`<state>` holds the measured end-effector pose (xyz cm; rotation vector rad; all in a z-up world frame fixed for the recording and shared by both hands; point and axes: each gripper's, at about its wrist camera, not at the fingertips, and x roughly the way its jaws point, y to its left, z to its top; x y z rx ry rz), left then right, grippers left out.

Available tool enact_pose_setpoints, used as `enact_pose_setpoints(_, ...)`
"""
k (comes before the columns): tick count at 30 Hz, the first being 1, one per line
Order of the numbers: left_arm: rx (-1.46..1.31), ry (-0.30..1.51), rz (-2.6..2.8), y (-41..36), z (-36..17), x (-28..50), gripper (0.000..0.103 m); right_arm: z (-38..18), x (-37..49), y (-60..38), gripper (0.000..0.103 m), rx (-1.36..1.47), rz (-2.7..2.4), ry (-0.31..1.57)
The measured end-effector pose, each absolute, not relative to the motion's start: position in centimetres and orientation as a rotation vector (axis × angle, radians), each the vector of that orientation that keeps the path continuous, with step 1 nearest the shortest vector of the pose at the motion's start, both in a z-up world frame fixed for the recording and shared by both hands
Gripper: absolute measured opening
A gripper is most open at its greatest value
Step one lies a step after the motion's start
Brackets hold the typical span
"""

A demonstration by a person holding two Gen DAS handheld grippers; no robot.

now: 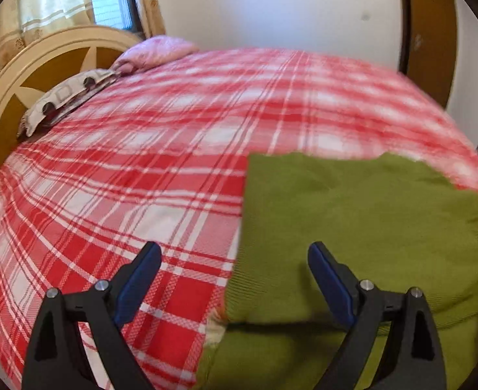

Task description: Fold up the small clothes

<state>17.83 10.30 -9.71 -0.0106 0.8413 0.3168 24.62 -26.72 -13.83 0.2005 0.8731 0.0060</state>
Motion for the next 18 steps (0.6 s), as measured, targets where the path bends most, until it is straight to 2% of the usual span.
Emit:
enact_pose_setpoints(5, -0.037, 0.892, 0.357, 11.5, -11.4, 18.3, 0.1, -12.2, 25.2, -28.9, 0.013, 0.347, 0.017, 0.899)
enact_pose_setpoints(11, 0.036, 0.799, 0.301, 12.4, -8.2, 14.7, 0.099, -4.5, 16.8, -32.2, 0.014, 0.459, 0.097, 0.65)
enact_pose_setpoints(13, 0.012, 0.753, 0.253, 13.3, -7.0, 12.8, 0.099, -3.1, 13.6, -33.6, 0.04, 0.517, 0.13, 0.61)
enact_pose_setpoints(14, 0.0, 0.735, 0.227, 13.6, -6.5, 12.0, 0.099, -2.7, 11.9, -34.3, 0.074, 0.559, 0.152, 0.593)
enact_pose_setpoints(15, -0.007, 0.725, 0.208, 13.8, -6.2, 11.4, 0.099, -2.4, 10.1, -35.0, 0.091, 0.607, 0.179, 0.573)
enact_pose_setpoints(18, -0.027, 0.705, 0.134, 14.6, -5.4, 8.9, 0.1, -2.2, 6.1, -36.1, 0.091, 0.672, 0.217, 0.582)
